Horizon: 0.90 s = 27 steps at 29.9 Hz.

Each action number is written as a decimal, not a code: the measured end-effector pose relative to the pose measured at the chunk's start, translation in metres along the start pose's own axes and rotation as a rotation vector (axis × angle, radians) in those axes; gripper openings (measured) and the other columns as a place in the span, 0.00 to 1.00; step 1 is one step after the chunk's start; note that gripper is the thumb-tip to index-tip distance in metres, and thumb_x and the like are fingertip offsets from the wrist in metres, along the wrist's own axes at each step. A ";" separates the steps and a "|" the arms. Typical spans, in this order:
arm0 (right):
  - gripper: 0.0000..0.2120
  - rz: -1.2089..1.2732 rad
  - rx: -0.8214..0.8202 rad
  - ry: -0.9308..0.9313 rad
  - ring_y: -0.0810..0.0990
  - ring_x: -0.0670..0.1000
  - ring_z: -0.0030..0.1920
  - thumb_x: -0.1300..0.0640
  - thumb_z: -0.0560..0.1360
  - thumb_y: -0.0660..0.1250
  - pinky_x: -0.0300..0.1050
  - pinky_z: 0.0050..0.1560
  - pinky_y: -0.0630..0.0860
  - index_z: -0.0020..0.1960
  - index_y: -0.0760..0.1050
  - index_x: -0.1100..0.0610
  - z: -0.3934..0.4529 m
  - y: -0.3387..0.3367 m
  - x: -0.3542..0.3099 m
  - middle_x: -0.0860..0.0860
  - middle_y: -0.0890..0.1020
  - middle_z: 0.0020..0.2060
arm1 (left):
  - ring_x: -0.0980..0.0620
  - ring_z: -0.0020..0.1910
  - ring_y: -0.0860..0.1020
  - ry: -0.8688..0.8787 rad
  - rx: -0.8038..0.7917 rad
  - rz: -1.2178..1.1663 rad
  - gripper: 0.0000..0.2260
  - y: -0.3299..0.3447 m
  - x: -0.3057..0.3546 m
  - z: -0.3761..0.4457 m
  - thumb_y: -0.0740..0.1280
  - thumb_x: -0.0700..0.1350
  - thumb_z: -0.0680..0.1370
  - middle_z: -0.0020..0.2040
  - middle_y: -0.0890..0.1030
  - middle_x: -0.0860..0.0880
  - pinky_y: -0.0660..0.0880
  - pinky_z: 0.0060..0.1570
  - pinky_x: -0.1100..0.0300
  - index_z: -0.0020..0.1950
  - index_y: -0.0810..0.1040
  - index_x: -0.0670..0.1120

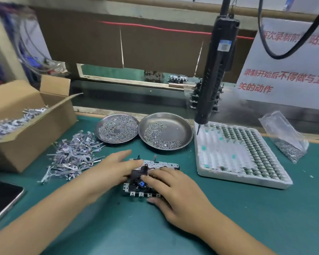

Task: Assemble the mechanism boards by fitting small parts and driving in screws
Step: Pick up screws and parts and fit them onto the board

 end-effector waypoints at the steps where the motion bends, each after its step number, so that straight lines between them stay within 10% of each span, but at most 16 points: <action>1: 0.20 0.005 0.011 0.004 0.78 0.56 0.55 0.51 0.74 0.69 0.49 0.52 0.78 0.64 0.76 0.56 0.001 0.001 0.001 0.53 0.80 0.57 | 0.57 0.53 0.79 0.038 0.023 0.179 0.22 -0.006 0.000 -0.001 0.67 0.50 0.76 0.59 0.79 0.51 0.73 0.56 0.60 0.70 0.68 0.52; 9: 0.19 0.024 0.006 0.082 0.76 0.55 0.59 0.49 0.80 0.56 0.48 0.56 0.75 0.66 0.74 0.55 0.006 0.002 0.004 0.50 0.78 0.60 | 0.46 0.59 0.72 0.289 0.553 1.283 0.13 -0.076 -0.016 0.012 0.66 0.48 0.78 0.59 0.77 0.48 0.68 0.57 0.53 0.62 0.77 0.51; 18: 0.17 0.042 0.006 0.122 0.76 0.54 0.60 0.53 0.79 0.58 0.47 0.59 0.72 0.64 0.76 0.56 0.007 0.005 0.004 0.50 0.78 0.60 | 0.48 0.53 0.75 0.377 0.538 1.279 0.08 -0.085 -0.024 0.011 0.63 0.47 0.79 0.51 0.78 0.52 0.66 0.50 0.55 0.54 0.81 0.53; 27: 0.14 0.023 0.085 0.110 0.78 0.54 0.57 0.54 0.77 0.64 0.48 0.54 0.75 0.60 0.78 0.57 0.008 0.007 0.011 0.50 0.80 0.57 | 0.55 0.38 0.79 0.427 0.293 0.511 0.06 -0.067 -0.004 -0.001 0.69 0.44 0.76 0.37 0.82 0.53 0.73 0.40 0.63 0.42 0.81 0.53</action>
Point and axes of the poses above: each hand's wrist, its own z-axis towards the middle knuckle, its own y-axis out of the palm, x = y × z, the point moved 1 cm from there along z, towards the middle knuckle
